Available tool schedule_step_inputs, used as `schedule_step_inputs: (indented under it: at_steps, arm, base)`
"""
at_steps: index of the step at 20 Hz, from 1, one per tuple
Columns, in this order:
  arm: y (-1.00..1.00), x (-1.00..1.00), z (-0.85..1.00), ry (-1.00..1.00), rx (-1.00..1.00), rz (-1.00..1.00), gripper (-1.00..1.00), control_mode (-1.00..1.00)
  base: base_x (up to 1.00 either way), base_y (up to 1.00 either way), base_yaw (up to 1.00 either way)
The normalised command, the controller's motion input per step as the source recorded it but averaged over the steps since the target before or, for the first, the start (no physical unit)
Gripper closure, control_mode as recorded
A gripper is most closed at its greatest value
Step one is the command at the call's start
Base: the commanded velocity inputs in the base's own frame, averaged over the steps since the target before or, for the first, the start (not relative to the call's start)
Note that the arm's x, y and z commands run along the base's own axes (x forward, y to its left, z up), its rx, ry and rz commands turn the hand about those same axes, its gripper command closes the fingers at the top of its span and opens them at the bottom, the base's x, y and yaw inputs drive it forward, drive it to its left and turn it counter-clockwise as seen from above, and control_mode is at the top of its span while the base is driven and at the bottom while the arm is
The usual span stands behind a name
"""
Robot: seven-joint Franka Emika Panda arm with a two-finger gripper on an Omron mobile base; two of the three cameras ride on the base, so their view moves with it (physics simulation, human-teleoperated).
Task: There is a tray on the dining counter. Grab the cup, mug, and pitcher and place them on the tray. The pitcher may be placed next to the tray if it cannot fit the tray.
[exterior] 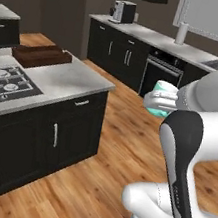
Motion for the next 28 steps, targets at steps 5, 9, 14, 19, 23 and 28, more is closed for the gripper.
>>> schedule_step_inputs:
  at_steps: [5, 9, 14, 19, 23, 28]
  arm:
    - [0.00, 0.00, 0.00, 0.00, 0.00, 0.00, 1.00, 1.00]
    - [0.00, 0.00, 0.00, 0.00, 0.00, 0.00, 1.00, 1.00]
    - [0.00, 0.00, 0.00, 0.00, 0.00, 0.00, 1.00, 1.00]
    - [0.00, 0.00, 0.00, 0.00, 0.00, 0.00, 1.00, 1.00]
    - [0.00, 0.00, 0.00, 0.00, 0.00, 0.00, 1.00, 1.00]
    - [0.00, 0.00, 0.00, 0.00, 0.00, 0.00, 1.00, 1.00]
  base:
    - [0.79, -0.47, 0.15]
    - [0.85, -0.79, 0.13]
    - [0.81, -0.87, 0.17]
    - [0.83, -0.84, 0.26]
    - [0.94, -0.72, 0.32]
    - [0.96, -0.64, 0.41]
